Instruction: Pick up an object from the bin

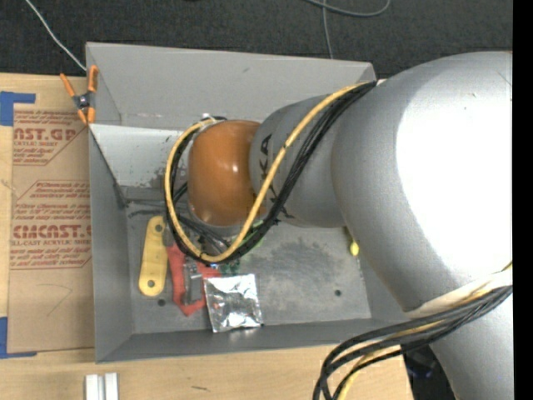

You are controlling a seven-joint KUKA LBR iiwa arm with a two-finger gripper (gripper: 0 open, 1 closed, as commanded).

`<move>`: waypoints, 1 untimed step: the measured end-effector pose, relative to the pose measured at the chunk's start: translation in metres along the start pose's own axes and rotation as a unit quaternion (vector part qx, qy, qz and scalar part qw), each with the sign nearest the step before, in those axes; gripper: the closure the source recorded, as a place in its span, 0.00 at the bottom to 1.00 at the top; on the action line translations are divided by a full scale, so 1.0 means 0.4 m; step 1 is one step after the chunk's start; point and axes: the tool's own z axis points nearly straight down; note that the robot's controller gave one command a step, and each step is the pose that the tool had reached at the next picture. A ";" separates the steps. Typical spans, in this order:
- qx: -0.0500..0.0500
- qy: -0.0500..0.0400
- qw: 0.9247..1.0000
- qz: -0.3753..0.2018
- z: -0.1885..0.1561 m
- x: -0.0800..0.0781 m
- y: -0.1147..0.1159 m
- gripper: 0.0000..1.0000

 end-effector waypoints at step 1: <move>0.001 -0.001 0.956 -0.294 0.004 0.056 -0.133 1.00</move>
Offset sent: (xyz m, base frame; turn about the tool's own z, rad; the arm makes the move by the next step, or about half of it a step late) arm 0.0000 0.0000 0.0000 0.0000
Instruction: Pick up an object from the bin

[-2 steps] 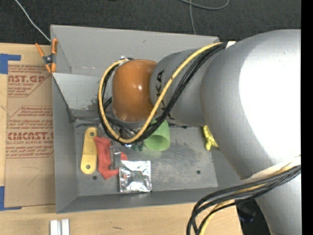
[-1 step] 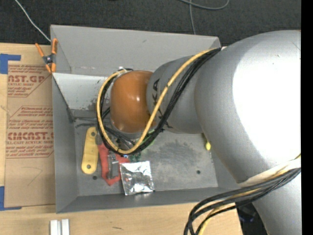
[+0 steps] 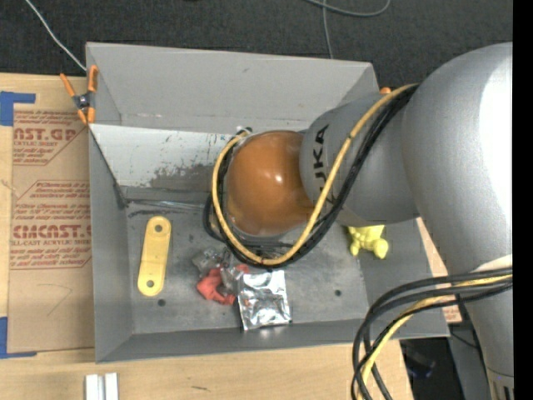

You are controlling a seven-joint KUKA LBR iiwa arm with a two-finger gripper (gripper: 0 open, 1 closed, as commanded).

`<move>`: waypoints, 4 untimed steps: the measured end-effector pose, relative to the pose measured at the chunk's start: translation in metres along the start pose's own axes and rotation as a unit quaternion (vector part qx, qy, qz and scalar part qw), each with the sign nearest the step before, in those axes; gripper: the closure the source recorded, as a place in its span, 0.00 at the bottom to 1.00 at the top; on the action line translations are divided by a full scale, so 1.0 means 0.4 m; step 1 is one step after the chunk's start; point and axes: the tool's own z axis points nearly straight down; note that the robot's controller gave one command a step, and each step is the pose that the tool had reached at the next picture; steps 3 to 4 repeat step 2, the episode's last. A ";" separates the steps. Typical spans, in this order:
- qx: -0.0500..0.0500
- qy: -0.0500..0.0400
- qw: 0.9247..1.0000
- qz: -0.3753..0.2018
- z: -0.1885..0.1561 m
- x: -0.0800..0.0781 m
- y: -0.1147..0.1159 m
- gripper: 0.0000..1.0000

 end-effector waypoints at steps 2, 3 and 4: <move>0.000 -0.002 1.000 -0.024 -0.359 0.018 0.016 1.00; 0.000 -0.002 1.000 -0.024 -0.359 0.018 0.016 1.00; 0.000 -0.002 1.000 -0.024 -0.359 0.018 0.016 1.00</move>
Offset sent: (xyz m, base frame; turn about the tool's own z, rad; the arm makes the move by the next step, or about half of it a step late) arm -0.0109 -0.0023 0.1438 -0.0490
